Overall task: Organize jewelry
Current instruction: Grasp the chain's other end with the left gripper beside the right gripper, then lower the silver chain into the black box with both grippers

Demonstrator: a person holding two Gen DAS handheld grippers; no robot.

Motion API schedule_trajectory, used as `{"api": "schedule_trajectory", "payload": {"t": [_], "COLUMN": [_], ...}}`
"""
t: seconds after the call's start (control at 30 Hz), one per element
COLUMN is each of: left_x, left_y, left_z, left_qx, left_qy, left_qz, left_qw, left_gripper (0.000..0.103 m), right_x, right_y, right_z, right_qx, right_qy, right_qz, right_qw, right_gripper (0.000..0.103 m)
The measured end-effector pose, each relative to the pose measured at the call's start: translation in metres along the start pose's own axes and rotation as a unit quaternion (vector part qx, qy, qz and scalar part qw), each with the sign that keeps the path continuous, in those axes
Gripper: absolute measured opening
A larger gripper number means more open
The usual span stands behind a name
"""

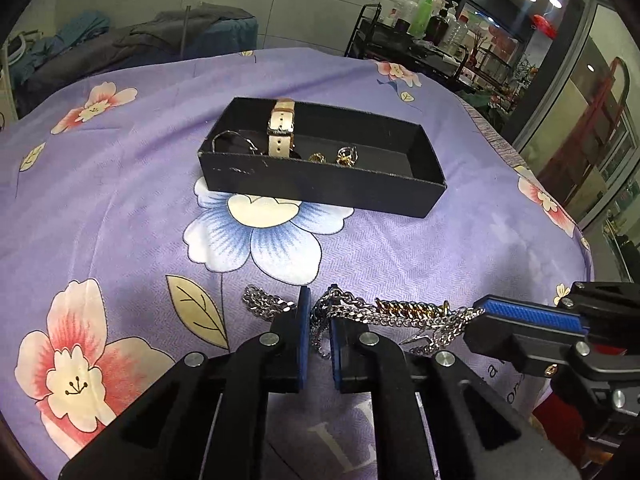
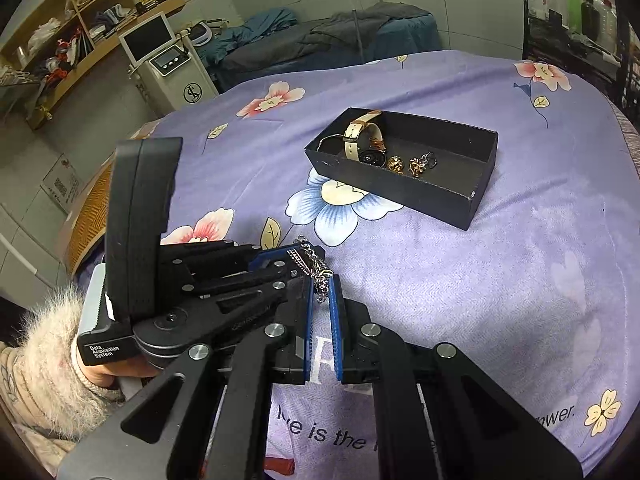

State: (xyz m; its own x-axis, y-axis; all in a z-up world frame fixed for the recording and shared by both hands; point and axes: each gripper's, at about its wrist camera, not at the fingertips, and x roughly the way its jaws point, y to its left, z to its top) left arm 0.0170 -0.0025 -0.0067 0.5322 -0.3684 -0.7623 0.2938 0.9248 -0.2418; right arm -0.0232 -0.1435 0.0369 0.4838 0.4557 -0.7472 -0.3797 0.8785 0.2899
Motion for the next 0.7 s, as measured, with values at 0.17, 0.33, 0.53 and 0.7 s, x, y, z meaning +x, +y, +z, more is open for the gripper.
{"api": "schedule_trajectory", "payload": {"t": [0.17, 0.33, 0.53, 0.7], "left_x": [-0.023, -0.038, -0.05, -0.056], "left_y": [-0.002, -0.008, -0.011, -0.017], "left_z": [0.013, 0.03, 0.049, 0.07], "left_qx": [0.012, 0.026, 0.051, 0.073], "left_qy": [-0.029, -0.045, -0.064, -0.08], "left_qz": [0.007, 0.008, 0.014, 0.016], "left_qw": [0.9995, 0.9986, 0.9966, 0.994], "left_gripper": [0.008, 0.008, 0.008, 0.008], "right_x": [-0.003, -0.01, -0.021, -0.026], "right_y": [0.002, 0.002, 0.003, 0.0], "right_z": [0.005, 0.016, 0.033, 0.051], "right_qx": [-0.001, -0.004, -0.014, -0.024], "right_qy": [-0.008, -0.023, -0.049, -0.066], "right_qz": [0.006, 0.012, 0.009, -0.001], "right_qw": [1.0, 1.0, 0.999, 0.998], "right_gripper": [0.008, 0.008, 0.008, 0.008]}}
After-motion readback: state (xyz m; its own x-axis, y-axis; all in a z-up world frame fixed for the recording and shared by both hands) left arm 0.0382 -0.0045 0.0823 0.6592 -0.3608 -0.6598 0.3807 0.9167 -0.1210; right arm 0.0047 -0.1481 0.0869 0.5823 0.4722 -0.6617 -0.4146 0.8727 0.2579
